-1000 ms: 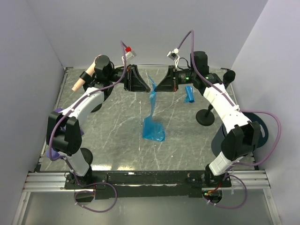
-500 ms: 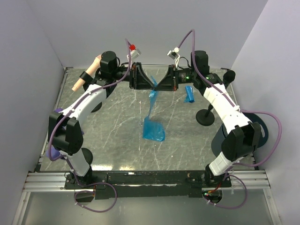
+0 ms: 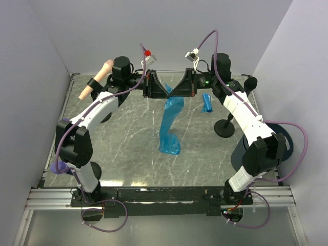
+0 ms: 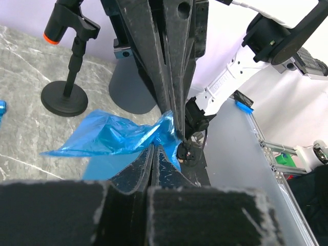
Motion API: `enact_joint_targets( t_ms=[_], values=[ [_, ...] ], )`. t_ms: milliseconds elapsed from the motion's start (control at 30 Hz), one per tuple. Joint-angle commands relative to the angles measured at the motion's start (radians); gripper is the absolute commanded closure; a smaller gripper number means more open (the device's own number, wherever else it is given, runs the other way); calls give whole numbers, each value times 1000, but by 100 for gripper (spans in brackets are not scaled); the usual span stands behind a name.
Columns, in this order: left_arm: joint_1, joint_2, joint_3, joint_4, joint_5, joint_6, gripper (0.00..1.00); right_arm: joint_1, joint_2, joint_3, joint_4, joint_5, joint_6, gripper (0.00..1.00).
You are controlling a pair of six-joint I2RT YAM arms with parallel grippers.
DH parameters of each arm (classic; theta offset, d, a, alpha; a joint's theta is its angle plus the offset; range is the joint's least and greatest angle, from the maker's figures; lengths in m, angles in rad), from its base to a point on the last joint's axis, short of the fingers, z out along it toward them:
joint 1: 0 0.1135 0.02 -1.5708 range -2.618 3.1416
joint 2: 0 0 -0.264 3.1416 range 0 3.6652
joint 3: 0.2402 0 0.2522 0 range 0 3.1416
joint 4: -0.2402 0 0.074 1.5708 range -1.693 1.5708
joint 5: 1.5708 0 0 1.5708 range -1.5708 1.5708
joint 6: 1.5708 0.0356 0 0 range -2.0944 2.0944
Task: Put the trash bags into the trash bin
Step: Unfold the trash bag at the center of the board.
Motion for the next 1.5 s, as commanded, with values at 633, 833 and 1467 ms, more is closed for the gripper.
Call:
enact_joint_targets(
  t_ms=[633,833,1467],
  values=[
    [116,-31,70,-59,47,50,99,-136,-94,-13,-372,281,-396,100],
    [123,-38,55,19,75,-21,99,-136,-106,23,-432,476,-503,100],
    [-143,10,150,-295,-692,407,26,-127,-186,-16,-389,368,-436,100]
  ],
)
